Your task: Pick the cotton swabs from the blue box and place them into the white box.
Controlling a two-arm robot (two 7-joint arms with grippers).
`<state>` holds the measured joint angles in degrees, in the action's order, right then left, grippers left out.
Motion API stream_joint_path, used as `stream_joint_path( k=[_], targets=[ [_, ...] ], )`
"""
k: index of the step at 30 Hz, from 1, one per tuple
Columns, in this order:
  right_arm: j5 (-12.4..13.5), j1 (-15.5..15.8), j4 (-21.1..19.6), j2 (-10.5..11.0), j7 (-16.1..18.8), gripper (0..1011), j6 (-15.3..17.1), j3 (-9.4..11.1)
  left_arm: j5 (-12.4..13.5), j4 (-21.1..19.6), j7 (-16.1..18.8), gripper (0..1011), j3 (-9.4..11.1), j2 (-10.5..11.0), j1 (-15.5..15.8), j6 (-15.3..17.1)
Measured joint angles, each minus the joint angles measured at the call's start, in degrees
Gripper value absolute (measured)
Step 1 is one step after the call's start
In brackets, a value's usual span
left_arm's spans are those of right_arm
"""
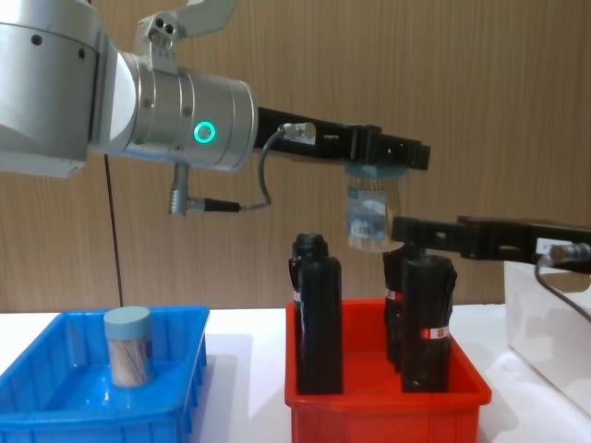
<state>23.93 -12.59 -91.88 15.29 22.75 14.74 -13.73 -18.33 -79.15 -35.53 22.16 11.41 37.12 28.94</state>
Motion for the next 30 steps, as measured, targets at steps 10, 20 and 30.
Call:
stream_joint_path(
  k=[10, 20, 30],
  targets=[
    [-1.3, -2.0, 1.7, -1.3, 1.5, 1002, 0.0, -1.0, 0.0, 0.0, 0.0, 687, 0.0, 0.0, 0.0, 0.0],
    [-2.2, -3.4, 2.7, -2.0, 2.0, 1002, -0.2, -1.6, 0.0, 0.0, 0.0, 689, 0.0, 0.0, 0.0, 0.0],
    [-3.0, -4.6, 4.0, -2.5, 2.5, 1002, -0.5, -2.0, 0.0, 0.0, 0.0, 689, 0.0, 0.0, 0.0, 0.0]
  ],
)
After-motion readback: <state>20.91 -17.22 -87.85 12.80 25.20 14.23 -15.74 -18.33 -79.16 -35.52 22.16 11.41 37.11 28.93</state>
